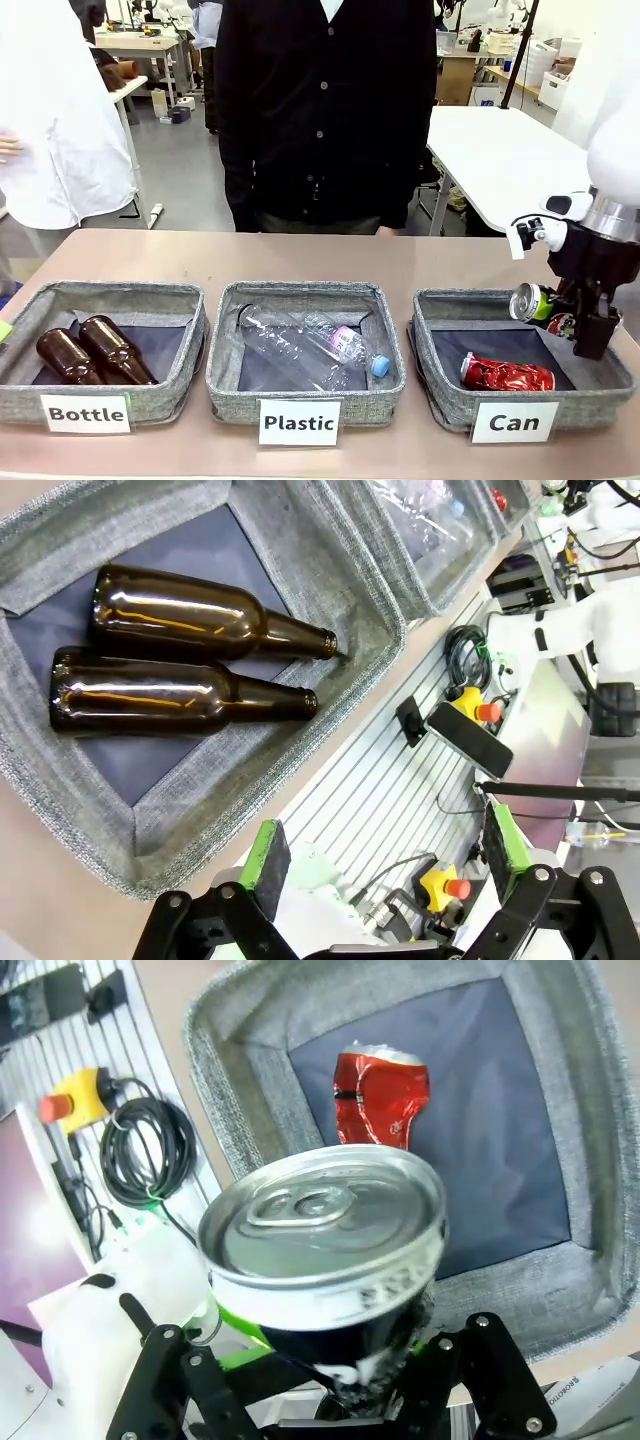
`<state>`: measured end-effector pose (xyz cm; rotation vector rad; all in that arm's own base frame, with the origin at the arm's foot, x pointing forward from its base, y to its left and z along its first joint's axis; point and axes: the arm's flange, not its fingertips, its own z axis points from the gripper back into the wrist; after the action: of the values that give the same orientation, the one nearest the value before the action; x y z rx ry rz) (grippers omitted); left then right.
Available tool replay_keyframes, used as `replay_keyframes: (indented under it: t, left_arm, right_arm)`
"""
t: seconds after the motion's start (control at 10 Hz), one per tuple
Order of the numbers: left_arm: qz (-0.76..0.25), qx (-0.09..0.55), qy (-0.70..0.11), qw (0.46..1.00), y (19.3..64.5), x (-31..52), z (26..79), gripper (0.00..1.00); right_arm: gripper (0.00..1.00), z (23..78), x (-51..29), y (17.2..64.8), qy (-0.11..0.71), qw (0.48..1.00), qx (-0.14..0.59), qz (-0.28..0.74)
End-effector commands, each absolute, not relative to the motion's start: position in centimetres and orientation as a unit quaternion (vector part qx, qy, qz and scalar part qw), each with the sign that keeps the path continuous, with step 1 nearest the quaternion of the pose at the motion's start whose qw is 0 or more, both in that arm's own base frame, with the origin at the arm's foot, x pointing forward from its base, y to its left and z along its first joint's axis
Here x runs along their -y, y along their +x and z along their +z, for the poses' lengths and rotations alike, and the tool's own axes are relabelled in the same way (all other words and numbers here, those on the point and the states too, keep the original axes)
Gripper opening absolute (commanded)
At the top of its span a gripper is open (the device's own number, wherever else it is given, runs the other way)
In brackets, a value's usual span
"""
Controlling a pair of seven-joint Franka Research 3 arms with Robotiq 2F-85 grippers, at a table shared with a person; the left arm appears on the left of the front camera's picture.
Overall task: Sort the can waste into the basket.
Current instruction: Pick up the can waste from the table and place it in the right Fabric basket.
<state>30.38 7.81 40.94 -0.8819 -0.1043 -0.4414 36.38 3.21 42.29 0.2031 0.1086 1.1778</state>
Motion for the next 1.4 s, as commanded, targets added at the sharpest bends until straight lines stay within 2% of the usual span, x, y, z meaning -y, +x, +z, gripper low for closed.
replay_keyframes:
  t: [0.0, 0.1, 0.3, 0.4, 0.6, 0.9, 1.0, 1.1, 1.2, 1.3]
  left_arm:
    - [-0.213, 0.046, -0.424, 0.879, 30.1, -7.9, 41.0, 1.00]
    - [-0.213, 0.046, -0.424, 0.879, 30.1, -7.9, 41.0, 1.00]
    - [-0.213, 0.046, -0.424, 0.879, 30.1, -7.9, 41.0, 1.00]
    - [-0.213, 0.046, -0.424, 0.879, 30.1, -7.9, 41.0, 1.00]
    - [-0.213, 0.046, -0.424, 0.879, 30.1, -7.9, 41.0, 1.00]
    - [-0.213, 0.046, -0.424, 0.879, 30.1, -7.9, 41.0, 1.00]
    - [-0.213, 0.046, -0.424, 0.879, 30.1, -7.9, 41.0, 1.00]
    - [-0.213, 0.046, -0.424, 0.879, 30.1, -7.9, 41.0, 1.00]
    - [-0.213, 0.046, -0.424, 0.879, 30.1, -7.9, 41.0, 1.00]
    - [-0.213, 0.046, -0.424, 0.879, 30.1, -7.9, 41.0, 1.00]
  right_arm:
    - [0.54, 42.6, -3.1, 37.3, 0.093, 0.820, -0.036, 0.563]
    - [1.00, 42.5, -3.1, 37.4, 0.089, 0.821, -0.037, 0.562]
    - [1.00, 42.4, -2.8, 37.6, 0.094, 0.825, -0.034, 0.556]
    - [0.78, 42.5, -2.8, 37.9, 0.100, 0.828, -0.034, 0.550]
    - [1.00, 42.8, -2.8, 38.5, 0.109, 0.837, -0.031, 0.535]
    - [1.00, 43.9, -1.9, 39.4, 0.196, 0.870, 0.003, 0.452]
    - [1.00, 44.8, -0.8, 39.3, 0.274, 0.881, 0.040, 0.385]
    - [1.00, 46.0, 0.5, 39.4, 0.393, 0.875, 0.085, 0.268]
    - [1.00, 47.0, 1.7, 39.6, 0.522, 0.835, 0.128, 0.120]
    - [1.00, 47.5, 3.1, 39.8, 0.611, 0.778, 0.145, -0.002]
